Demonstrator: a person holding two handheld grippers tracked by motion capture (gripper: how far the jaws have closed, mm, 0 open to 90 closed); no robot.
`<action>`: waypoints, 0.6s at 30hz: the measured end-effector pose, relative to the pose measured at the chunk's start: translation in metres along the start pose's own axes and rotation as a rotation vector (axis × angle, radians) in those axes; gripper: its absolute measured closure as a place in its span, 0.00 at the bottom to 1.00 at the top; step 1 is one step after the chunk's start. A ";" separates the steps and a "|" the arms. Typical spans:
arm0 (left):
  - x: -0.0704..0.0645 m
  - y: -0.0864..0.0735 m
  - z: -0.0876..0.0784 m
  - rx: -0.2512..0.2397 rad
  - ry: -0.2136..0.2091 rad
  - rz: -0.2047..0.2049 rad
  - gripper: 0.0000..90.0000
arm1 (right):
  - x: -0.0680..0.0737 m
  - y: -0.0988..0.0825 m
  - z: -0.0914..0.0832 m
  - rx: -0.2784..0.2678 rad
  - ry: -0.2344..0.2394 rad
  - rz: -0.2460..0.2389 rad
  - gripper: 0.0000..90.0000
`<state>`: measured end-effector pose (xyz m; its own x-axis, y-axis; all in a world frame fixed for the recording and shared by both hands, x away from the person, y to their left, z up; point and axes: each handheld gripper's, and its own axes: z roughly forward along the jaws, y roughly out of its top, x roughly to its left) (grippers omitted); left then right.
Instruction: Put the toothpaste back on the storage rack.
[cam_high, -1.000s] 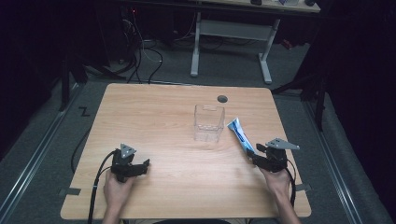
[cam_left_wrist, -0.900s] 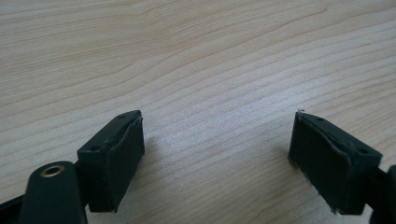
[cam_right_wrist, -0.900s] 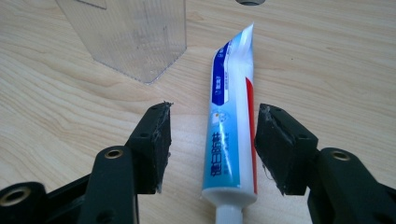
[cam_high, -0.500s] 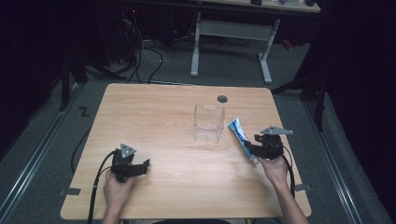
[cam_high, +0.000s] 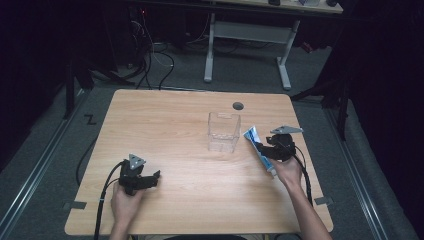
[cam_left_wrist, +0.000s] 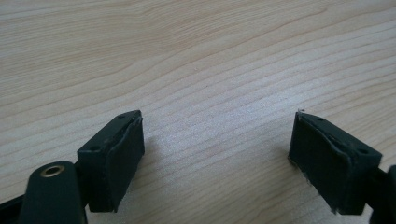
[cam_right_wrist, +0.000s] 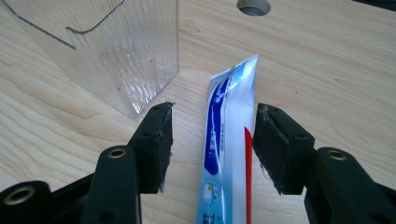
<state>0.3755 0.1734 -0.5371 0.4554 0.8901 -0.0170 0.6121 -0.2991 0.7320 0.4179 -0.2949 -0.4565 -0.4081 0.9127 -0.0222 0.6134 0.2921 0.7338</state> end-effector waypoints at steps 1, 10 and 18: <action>0.000 0.000 0.000 0.000 0.000 0.000 0.21 | 0.001 0.002 0.002 0.008 -0.001 -0.005 0.53; 0.000 0.000 0.000 -0.001 0.000 -0.001 0.21 | 0.007 0.018 0.019 0.038 -0.021 -0.030 0.53; 0.000 0.000 0.000 -0.001 0.000 0.000 0.21 | 0.015 0.031 0.035 0.061 -0.043 -0.057 0.53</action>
<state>0.3755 0.1734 -0.5371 0.4556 0.8900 -0.0174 0.6118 -0.2989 0.7324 0.4548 -0.2620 -0.4580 -0.4148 0.9051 -0.0928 0.6306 0.3595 0.6878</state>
